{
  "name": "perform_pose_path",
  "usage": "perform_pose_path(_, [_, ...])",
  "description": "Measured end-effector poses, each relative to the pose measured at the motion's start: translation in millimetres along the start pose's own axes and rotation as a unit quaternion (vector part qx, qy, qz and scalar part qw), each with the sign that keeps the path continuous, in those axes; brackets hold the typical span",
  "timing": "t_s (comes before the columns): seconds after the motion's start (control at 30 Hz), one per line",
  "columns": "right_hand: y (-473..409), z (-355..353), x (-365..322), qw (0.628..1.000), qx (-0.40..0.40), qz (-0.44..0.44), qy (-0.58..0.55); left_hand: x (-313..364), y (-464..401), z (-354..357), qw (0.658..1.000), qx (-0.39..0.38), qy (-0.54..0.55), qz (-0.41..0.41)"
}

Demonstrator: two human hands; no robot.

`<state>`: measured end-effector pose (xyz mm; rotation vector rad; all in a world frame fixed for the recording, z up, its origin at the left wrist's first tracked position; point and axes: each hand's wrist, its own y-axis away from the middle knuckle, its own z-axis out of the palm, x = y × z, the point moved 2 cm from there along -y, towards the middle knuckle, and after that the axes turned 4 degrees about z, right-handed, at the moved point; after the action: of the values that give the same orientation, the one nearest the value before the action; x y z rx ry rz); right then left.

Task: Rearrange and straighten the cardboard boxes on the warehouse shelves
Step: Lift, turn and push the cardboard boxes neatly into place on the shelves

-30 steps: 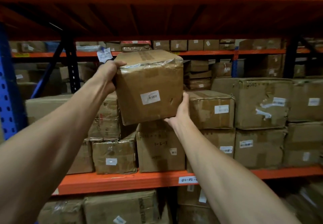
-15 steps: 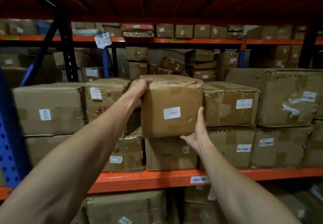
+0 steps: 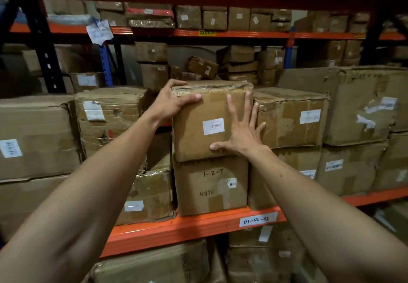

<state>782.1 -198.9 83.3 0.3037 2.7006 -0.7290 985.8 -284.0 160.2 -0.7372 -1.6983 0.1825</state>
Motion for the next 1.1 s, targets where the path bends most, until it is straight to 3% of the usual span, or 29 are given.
perform_pose_path(0.57, [-13.8, 14.3, -4.3, 1.0, 0.009, 0.021, 0.004, -7.7, -14.1, -6.0, 1.0, 0.006, -0.016, -0.009])
perform_pose_path(0.8, [-10.3, 18.5, -7.5, 0.997, 0.073, -0.005, 0.014, 4.5, -0.2, -16.4, 0.978, 0.065, -0.197, 0.004])
perform_pose_path(0.97, [-4.2, 13.7, -51.4, 0.962, 0.187, -0.197, -0.025, 4.6, 34.8, -89.4, 0.955, 0.24, -0.167, 0.044])
perform_pose_path(1.1, [-4.5, 17.5, -118.3, 0.942, 0.151, -0.29, -0.08, -21.2, 60.2, -157.5, 0.897, 0.414, -0.155, -0.014])
